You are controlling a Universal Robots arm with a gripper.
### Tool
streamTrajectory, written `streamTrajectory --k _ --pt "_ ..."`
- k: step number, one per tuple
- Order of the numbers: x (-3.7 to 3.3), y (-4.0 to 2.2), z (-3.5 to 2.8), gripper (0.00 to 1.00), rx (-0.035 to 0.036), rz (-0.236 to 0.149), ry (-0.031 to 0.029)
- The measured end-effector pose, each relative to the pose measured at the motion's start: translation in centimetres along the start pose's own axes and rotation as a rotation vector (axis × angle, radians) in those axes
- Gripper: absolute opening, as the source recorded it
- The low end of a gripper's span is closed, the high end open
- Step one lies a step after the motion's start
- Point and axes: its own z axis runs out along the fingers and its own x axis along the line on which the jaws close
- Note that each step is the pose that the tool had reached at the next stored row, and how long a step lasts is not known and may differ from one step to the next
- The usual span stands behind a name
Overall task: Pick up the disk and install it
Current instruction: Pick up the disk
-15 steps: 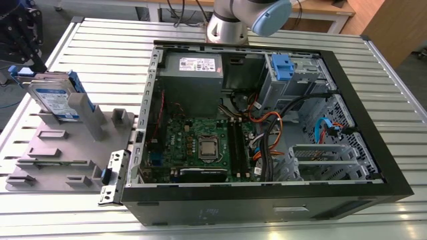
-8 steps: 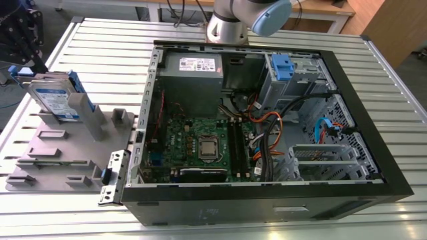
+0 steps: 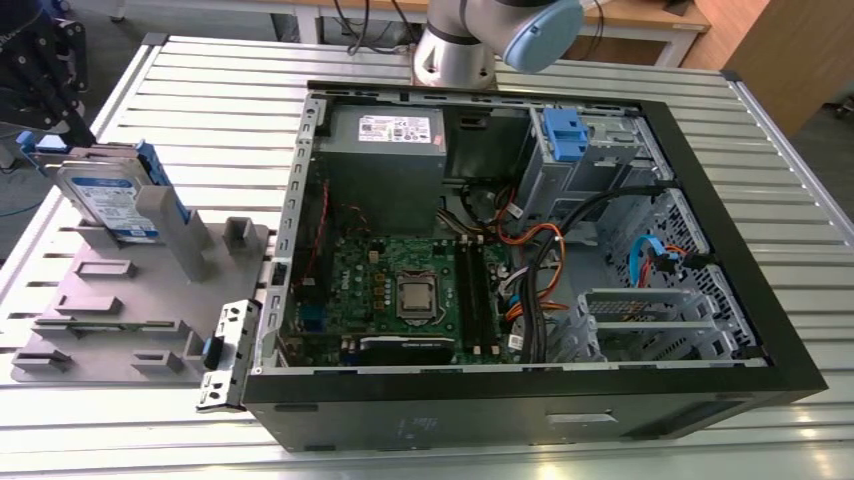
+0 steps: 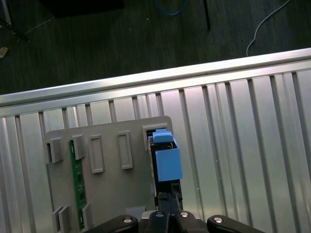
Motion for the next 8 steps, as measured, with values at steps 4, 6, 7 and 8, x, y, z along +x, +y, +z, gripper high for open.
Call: streamTrajectory --k 4,6,7,8 --pt "0.0 0.0 0.0 0.11 0.0 0.0 0.0" --pt "0.0 0.0 0.01 0.11 0.0 0.0 -0.0001" --pt "0.0 0.0 0.01 0.17 0.0 0.0 0.0" --pt "0.0 0.0 0.01 0.17 0.0 0.0 0.0"
